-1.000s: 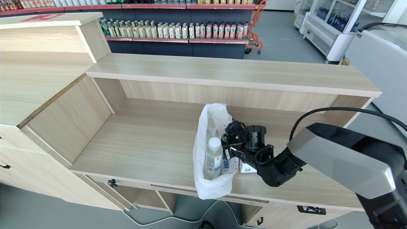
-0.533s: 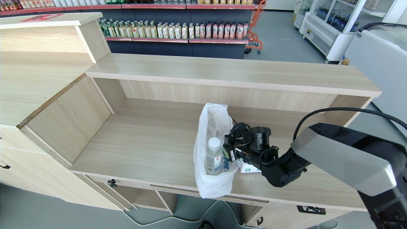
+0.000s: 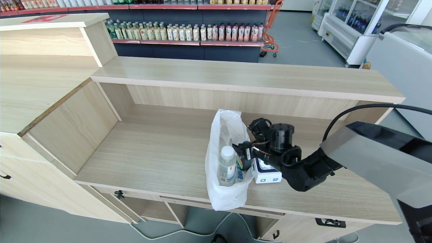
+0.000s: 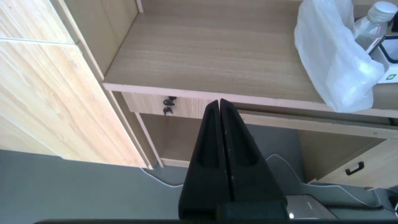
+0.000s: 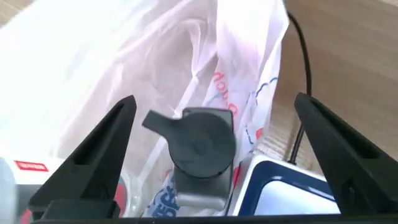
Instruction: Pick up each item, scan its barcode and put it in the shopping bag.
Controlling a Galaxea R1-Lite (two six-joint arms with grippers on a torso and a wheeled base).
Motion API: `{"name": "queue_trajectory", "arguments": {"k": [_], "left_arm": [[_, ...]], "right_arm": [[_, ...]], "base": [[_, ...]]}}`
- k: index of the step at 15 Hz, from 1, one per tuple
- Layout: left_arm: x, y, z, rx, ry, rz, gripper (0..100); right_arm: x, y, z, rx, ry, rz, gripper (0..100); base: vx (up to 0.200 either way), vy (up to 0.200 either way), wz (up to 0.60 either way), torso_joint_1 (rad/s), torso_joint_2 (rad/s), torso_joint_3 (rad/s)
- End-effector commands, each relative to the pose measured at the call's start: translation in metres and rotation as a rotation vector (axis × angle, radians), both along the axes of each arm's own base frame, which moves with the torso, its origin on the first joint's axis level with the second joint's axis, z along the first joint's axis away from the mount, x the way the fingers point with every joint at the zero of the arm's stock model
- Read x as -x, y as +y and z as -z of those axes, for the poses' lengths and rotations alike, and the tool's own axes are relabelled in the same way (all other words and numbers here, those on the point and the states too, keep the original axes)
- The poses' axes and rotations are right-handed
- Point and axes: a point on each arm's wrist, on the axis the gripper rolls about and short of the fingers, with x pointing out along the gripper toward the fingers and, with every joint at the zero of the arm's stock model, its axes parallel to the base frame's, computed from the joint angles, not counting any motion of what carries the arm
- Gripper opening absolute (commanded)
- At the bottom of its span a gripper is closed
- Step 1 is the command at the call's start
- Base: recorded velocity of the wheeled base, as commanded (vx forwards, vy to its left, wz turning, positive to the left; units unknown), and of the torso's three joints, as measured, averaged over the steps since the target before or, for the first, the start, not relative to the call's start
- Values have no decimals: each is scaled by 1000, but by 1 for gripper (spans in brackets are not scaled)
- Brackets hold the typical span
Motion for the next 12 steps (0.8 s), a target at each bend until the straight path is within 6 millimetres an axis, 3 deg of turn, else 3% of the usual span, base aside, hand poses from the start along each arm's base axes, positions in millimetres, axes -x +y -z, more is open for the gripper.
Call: {"name": "queue_trajectory", "arguments": {"k": [1,3,5,6,8,10,11,12], "left_arm": [[0,0,0,0,0,1,0],[0,0,0,0,0,-1,0],[0,0,0,0,0,-1,0],[0,0,0,0,0,1,0],[0,0,0,0,1,1,0],[0,0,0,0,1,1,0],[0,0,0,0,-2,1,0],[0,0,0,0,0,1,0]], "right_arm": [[21,-15,-55,-75,-67,3,100],[64,-41,-101,-136,-57,18,100],[126,-79,-144,-194,-58,63,100],[164,-105,-150,-179,-61,157,100],[227,-142,-133,-154,-69,366,100],[291,-173,-91,-112,-36,475,100],[300,-176,-83,-106,-31,486,100],[329,-187,-61,-102,-34,489,100]], "base": [[0,0,0,0,0,0],[0,0,0,0,0,0],[0,0,0,0,0,0],[0,0,0,0,0,0],[0,0,0,0,0,0],[0,0,0,0,0,0],[0,0,0,0,0,0],[0,0,0,0,0,0]]}}
